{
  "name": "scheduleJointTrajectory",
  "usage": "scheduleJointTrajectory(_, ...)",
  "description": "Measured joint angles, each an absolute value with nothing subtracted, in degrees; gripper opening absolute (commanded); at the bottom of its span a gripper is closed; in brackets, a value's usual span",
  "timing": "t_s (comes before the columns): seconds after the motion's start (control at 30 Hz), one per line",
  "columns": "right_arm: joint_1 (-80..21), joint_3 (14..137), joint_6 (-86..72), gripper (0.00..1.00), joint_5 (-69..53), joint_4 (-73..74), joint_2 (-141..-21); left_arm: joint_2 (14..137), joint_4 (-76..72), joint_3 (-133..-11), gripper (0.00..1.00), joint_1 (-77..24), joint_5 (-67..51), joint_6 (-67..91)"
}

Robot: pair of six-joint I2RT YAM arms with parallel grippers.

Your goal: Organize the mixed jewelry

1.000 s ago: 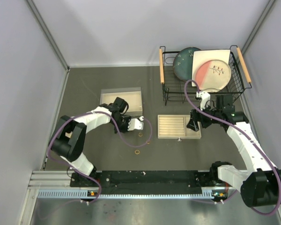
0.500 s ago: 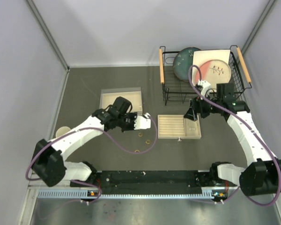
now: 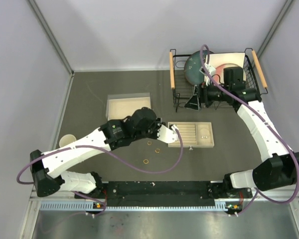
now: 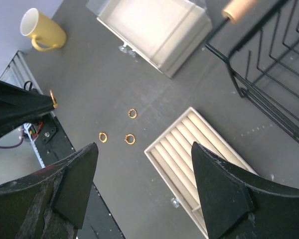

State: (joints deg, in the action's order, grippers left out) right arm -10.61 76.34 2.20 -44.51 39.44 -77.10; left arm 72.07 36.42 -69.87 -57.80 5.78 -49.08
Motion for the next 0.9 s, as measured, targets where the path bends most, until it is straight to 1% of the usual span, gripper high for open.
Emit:
scheduleJointTrajectory(0.17,-13.8,78.5,-0.2,0.69,-45.8,39.0,-77.6,72.0,33.9,-69.8,0.0,-61.2,14.8,-51.3)
scheduleJointTrajectory(0.33,-17.5,80.9,-2.0,0.66,-46.2,38.7,-79.0,72.0,31.7,-69.8,0.0,-62.1,19.1,-52.5)
scheduleJointTrajectory(0.53,-21.3,81.9,-3.6,0.65,-46.4,38.3,-81.5,71.5,28.9,-68.3,0.0,-64.0,18.4,-55.4)
scheduleJointTrajectory(0.67,-21.6,81.8,-4.1,0.65,-46.4,38.0,-82.3,69.6,28.0,-64.9,0.0,-64.9,16.4,-57.6)
scheduleJointTrajectory(0.9,-21.6,80.9,-4.2,0.64,-46.4,36.8,-80.6,69.4,24.6,-63.0,0.0,-65.1,14.1,-60.4)
